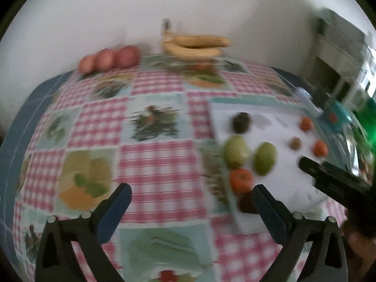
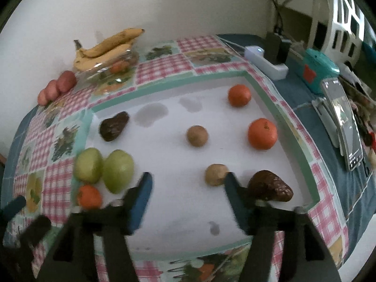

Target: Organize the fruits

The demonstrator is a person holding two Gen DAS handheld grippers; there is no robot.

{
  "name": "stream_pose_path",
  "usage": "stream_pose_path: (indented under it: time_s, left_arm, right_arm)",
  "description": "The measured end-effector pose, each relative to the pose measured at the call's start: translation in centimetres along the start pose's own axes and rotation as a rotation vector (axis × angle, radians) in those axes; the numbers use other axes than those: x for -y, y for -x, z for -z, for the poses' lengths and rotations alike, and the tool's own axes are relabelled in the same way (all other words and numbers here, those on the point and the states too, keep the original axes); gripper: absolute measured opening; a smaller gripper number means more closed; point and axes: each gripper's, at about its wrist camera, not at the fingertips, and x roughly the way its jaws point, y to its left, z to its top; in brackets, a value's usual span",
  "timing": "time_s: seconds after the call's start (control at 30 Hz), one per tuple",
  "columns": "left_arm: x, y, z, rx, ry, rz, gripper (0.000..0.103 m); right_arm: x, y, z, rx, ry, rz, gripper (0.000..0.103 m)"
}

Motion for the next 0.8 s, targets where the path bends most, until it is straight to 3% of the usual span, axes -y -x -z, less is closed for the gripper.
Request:
stream_pose_path:
  time_s: [0.03,0.13,0.3,0.53,0.7,0.8]
  left_arm:
    - [-1.2,0.0,0.0,-0.003,0.041,-0.017,0.103]
    - [-3.3,0.3,0.1,0.012,0.073,-0.114,0.103]
    - [-4.9,1.0,0.7,0.019,0.086,-0.160,0.103]
    - [-4.3,3.7,1.3,0.064,0.040,-0.205,0.103]
    - [-4.4,5.1,2.0,0.036,0.040,-0.284,0.103]
    - [-4.7,5.6,2.4,0.010,0.037,-0.277,0.103]
  right_arm:
    - [-0.4,0.3,0.0,0.007,0.010,-0.010,0.070]
    - [-1.4,1.2,0.2,0.019,0.011,-0.052,0.087]
    - [-2.8,1.9,0.7,0.011,0.021,-0.074,0.094]
    - [-4.5,3.7,1.9,-0.014,0.065,-0.080,0.094]
    - [-5.5,4.5,3.2,-0.039,0.106,-0.069,0.094]
    - [-6.0,5.3,3.6,-0.029,0.126,-0.063,0.094]
